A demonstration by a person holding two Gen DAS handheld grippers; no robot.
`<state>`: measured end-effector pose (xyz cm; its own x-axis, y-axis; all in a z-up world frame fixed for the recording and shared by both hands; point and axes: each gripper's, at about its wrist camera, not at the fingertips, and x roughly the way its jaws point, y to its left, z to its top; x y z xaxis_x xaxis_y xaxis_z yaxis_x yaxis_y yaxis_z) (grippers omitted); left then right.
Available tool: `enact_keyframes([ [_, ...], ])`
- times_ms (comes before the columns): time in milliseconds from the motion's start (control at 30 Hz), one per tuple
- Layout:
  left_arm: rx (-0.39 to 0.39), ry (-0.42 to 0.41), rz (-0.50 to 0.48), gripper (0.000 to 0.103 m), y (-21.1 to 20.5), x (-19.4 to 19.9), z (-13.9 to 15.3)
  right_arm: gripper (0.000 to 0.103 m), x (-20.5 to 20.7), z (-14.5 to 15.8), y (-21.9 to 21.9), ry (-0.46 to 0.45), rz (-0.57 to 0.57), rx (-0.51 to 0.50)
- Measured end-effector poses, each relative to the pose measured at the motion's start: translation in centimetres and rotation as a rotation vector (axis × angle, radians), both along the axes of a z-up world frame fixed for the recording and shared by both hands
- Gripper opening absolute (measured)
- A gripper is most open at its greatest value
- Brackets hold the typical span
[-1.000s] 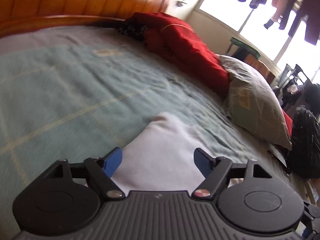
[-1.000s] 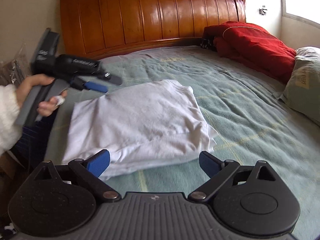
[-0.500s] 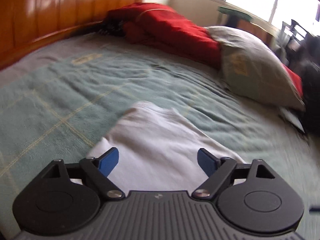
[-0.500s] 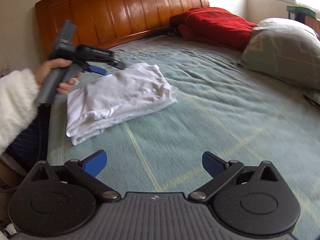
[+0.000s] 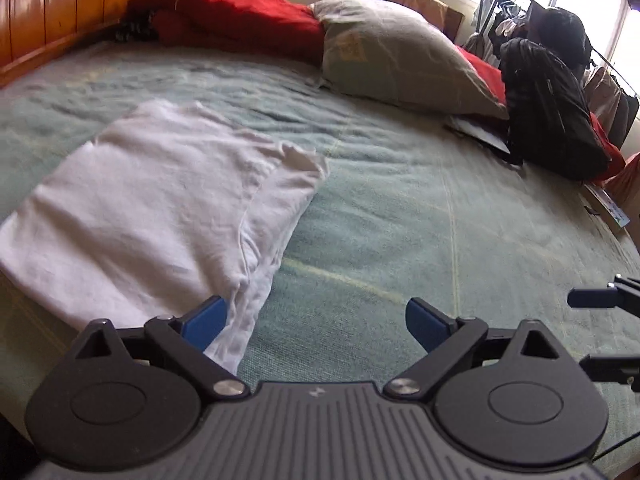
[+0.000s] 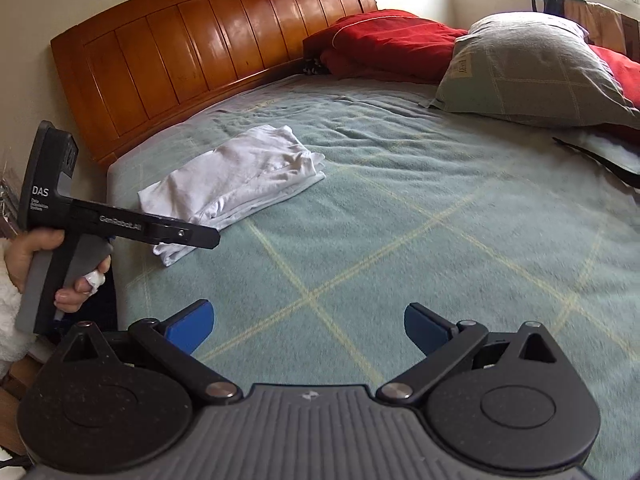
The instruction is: Fold clothes
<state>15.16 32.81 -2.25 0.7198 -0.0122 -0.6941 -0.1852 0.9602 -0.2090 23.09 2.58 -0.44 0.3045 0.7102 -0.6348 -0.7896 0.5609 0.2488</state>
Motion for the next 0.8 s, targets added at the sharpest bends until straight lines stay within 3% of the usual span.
enact_keyframes([
  [100,-0.002,-0.053,0.07,0.101,0.3,-0.5,1.0,0.103,-0.6,0.1,-1.0,0.005,-0.011,0.004],
  [200,-0.02,0.011,0.145,0.1,0.7,0.2,0.1,0.103,-1.0,0.2,-1.7,0.007,-0.022,0.006],
  [333,-0.005,0.088,0.16,0.1,-0.1,0.8,-1.9,0.103,-1.5,0.4,-2.7,0.009,-0.033,0.009],
  [600,0.083,0.051,0.162,0.101,-1.1,3.0,-0.4,0.103,-1.9,0.4,-3.3,0.013,-0.04,0.003],
  [800,0.096,0.077,0.161,0.101,-1.3,4.8,-1.6,0.103,-2.0,0.3,-3.4,0.016,-0.048,-0.009],
])
